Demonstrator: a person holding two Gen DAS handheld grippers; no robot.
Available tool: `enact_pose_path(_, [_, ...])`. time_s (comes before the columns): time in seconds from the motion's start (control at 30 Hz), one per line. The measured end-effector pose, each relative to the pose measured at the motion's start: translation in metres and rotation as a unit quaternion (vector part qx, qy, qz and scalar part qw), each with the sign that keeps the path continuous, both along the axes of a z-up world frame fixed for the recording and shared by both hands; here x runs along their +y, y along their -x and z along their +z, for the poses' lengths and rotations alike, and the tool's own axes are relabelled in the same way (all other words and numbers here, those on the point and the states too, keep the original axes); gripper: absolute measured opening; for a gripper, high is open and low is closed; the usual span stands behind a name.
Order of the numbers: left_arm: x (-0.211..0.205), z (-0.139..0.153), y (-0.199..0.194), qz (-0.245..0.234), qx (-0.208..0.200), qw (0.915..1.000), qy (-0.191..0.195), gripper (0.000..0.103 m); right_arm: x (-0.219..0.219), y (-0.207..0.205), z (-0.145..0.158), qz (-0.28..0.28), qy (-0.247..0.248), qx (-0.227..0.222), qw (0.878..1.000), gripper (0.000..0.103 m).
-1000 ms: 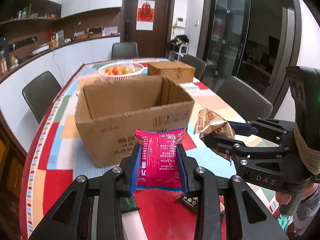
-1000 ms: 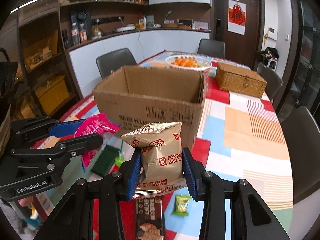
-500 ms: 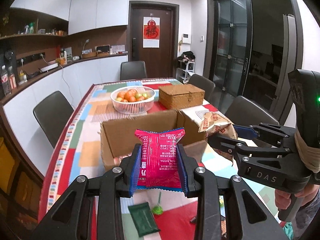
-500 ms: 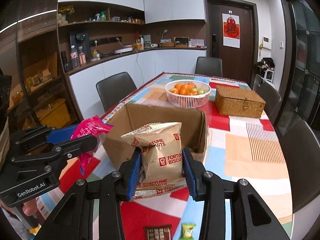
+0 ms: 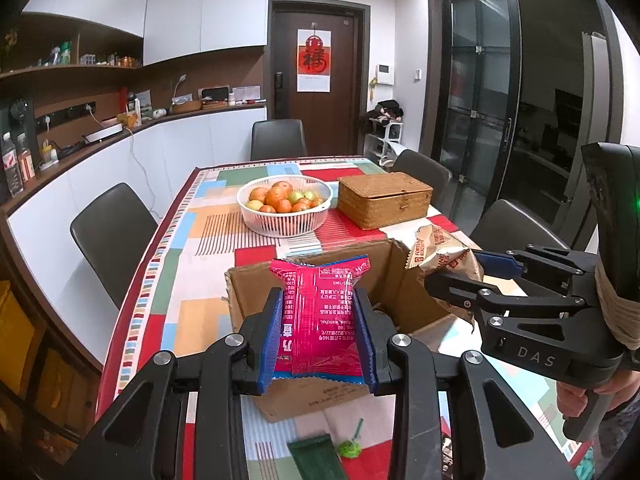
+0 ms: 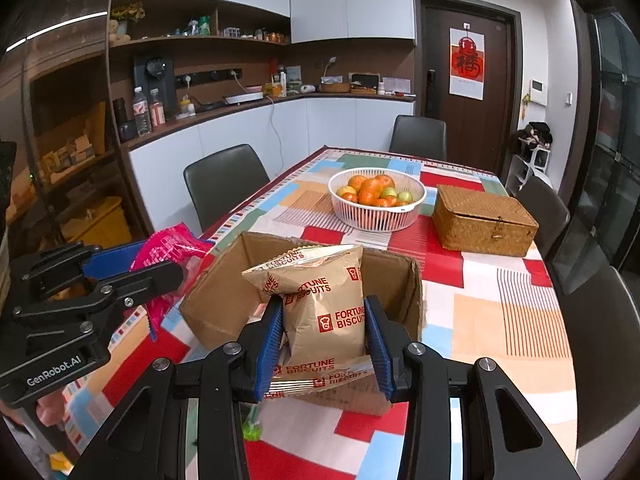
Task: Organize snacks
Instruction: 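Carry the pink packet and biscuit bag over the box and open both grippers inside, then move both open grippers back over the remaining snacks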
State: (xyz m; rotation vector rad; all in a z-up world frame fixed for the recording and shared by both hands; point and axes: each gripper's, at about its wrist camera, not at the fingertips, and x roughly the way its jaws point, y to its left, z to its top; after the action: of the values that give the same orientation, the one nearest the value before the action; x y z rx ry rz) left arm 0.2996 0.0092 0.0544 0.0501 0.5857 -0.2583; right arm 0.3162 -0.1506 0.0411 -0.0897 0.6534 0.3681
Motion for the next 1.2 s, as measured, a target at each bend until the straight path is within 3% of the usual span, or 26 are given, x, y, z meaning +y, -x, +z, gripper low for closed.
enact_pose_path(0.67, [0.008,-0.036,-0.073,-0.006,0.053,0.9986,0.005,0.034,0.013,-0.073,-0.033,0.002,0.002,0.050,0.999,0.041])
enact_pose_path(0.73, [0.007,-0.037,-0.078,0.000,0.053,0.9986,-0.003,0.042,0.014,-0.078,-0.035,0.000,0.005,0.053,0.999,0.042])
enact_pose_path(0.83, [0.007,-0.037,-0.073,0.005,0.047,0.9989,-0.005,0.046,0.014,-0.083,-0.039,-0.011,0.015,0.059,0.998,0.056])
enact_pose_path(1.2, [0.001,-0.022,-0.003,-0.002,0.010,0.9999,-0.012,0.053,0.010,-0.031,-0.022,-0.009,0.012,0.018,1.000,0.056])
